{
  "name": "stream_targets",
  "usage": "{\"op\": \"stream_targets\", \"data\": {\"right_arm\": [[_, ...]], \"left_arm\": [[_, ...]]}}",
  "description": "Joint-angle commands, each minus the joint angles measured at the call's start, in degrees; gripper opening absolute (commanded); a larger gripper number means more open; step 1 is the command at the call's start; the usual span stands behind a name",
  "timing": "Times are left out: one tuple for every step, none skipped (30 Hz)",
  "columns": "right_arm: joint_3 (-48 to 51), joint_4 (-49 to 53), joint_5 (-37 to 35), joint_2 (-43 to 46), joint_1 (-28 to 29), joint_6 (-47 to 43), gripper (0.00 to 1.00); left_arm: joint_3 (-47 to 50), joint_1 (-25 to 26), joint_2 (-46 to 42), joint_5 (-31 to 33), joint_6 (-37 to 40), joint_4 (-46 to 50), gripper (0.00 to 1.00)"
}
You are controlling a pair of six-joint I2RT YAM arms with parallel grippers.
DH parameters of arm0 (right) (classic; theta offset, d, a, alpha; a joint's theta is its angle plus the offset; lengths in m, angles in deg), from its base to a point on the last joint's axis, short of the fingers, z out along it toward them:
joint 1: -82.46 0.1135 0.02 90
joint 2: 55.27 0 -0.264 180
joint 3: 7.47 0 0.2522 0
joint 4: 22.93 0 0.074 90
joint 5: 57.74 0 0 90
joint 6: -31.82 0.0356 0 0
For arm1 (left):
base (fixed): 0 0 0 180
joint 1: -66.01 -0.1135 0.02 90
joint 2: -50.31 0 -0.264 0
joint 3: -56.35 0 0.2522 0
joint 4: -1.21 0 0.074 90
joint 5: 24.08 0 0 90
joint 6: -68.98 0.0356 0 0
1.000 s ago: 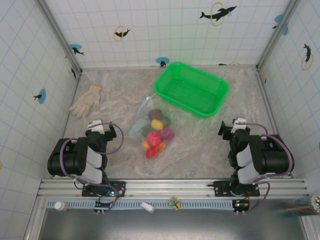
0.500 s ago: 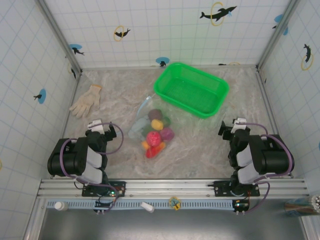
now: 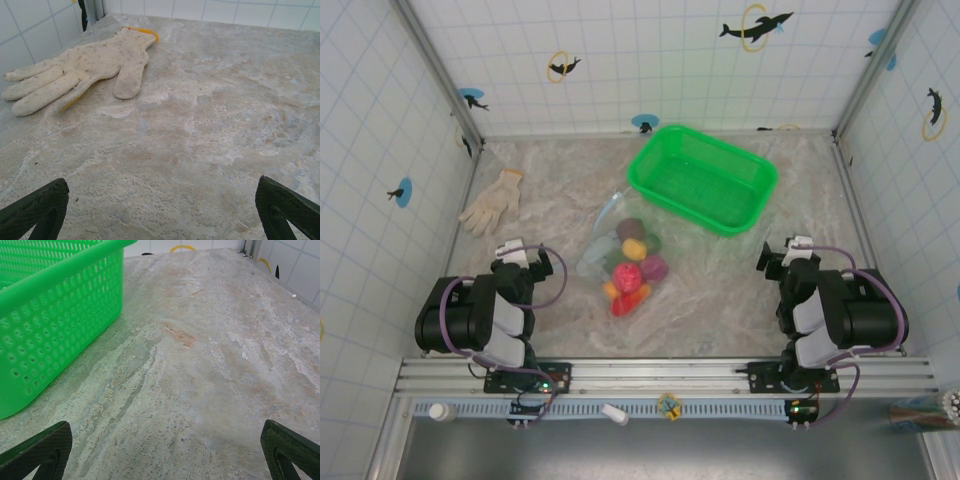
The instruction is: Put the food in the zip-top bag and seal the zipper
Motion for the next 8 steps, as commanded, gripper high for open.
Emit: {"op": "stream_targets", "data": {"right_arm": [[1.1,-0.6,-1.1,0.3,0.3,0.3,1.0],[1.1,-0.6,-1.0,0.3,0.2,0.3,1.0],[1.1,-0.6,-1.1,0.3,0.2,0.3,1.0],[1.1,-0.6,-1.1,0.3,0.2,0.3,1.0],[1.1,-0.6,-1.1,0.3,0.2,0.3,1.0],[1.1,-0.6,-1.1,0.3,0.2,0.3,1.0],[1.1,-0.6,-1.1,0.3,0.2,0.3,1.0],[1.1,-0.6,-1.1,0.2,0.3,0.3,1.0]], "left_arm": [[0.3,-0.1,-0.2,0.4,-0.9,-0.1,0.98],[0.3,-0.1,-0.2,0.4,-1.0,-0.2,0.98],[0.2,-0.1,-0.2,0.4,-0.9,0.0,0.98],[0.1,-0.1,-0.1,0.4,-0.9,0.1,0.98],[0.1,-0.1,-0.2,0.4,-0.9,0.1,0.98],[0.1,-0.2,-0.1,0.4,-0.9,0.1,0.98],[0.2,-0.1,-0.2,0.4,-0.9,0.0,0.98],[0.3,-0.1,-0.2,0.4,-0.9,-0.1,0.98]]}}
